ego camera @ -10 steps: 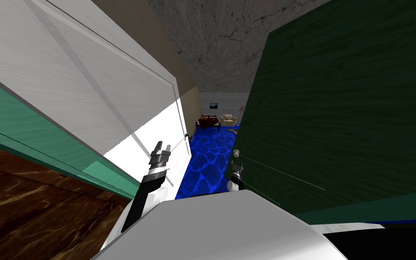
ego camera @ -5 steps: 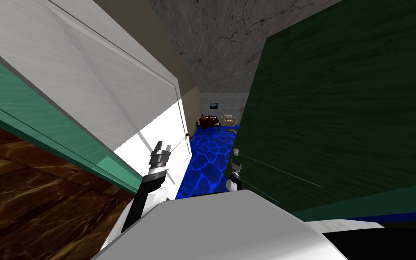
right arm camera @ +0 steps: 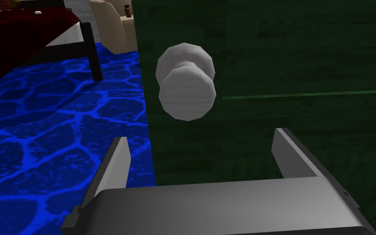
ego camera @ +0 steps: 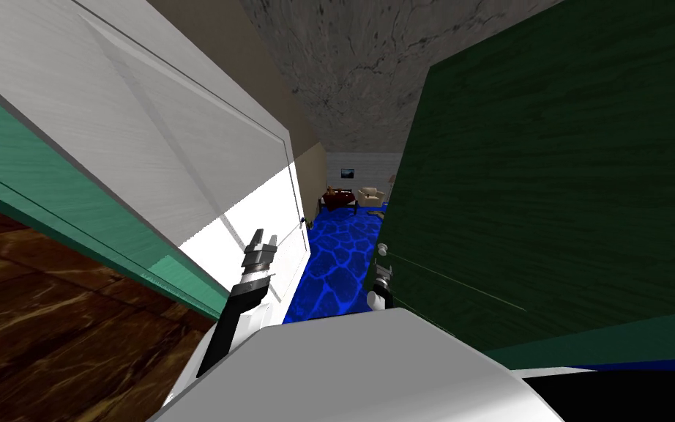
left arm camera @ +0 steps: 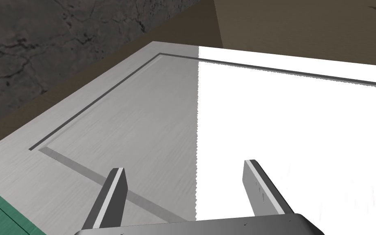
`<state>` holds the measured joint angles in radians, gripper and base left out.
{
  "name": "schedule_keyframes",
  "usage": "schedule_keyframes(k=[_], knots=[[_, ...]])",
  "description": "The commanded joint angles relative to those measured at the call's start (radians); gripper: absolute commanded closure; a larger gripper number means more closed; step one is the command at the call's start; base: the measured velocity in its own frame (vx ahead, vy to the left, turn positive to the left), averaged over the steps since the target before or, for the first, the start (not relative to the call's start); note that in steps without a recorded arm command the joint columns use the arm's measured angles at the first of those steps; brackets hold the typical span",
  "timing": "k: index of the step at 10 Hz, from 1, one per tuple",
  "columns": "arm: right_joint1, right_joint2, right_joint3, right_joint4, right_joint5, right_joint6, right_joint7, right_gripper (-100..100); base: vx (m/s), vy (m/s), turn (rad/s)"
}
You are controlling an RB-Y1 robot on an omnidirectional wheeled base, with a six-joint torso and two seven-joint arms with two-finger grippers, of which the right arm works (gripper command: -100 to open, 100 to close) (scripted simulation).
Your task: Push the door open
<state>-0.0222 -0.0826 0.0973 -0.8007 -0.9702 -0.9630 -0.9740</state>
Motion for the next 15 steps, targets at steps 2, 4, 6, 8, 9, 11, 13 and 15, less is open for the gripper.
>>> schedule_keyframes(k=[2, 4, 6, 8, 9, 11, 13, 15], knots=[[-0.003, -0.009, -0.004, 0.006, -0.004, 0.0, -0.007, -100, 0.2, -0.125, 0.023], [-0.004, -0.013, -0.008, 0.01, -0.006, 0.001, -0.012, -100, 0.18, -0.123, 0.026], [-0.005, -0.014, -0.008, 0.011, -0.006, 0.0, -0.013, -100, 0.123, -0.1, 0.013], [-0.005, -0.014, -0.008, 0.011, -0.006, 0.0, -0.013, 100, -0.02, 0.016, -0.003], [-0.005, -0.014, -0.008, 0.011, -0.006, 0.0, -0.013, 100, -0.025, 0.02, -0.002], [-0.005, -0.014, -0.008, 0.011, -0.006, 0.0, -0.013, 100, -0.013, 0.009, -0.001], [-0.002, -0.015, -0.016, 0.016, -0.014, 0.002, -0.012, 100, 0.048, -0.003, -0.015], [-0.002, -0.019, -0.028, 0.019, -0.024, -0.002, -0.01, 100, 0.194, -0.034, -0.043]])
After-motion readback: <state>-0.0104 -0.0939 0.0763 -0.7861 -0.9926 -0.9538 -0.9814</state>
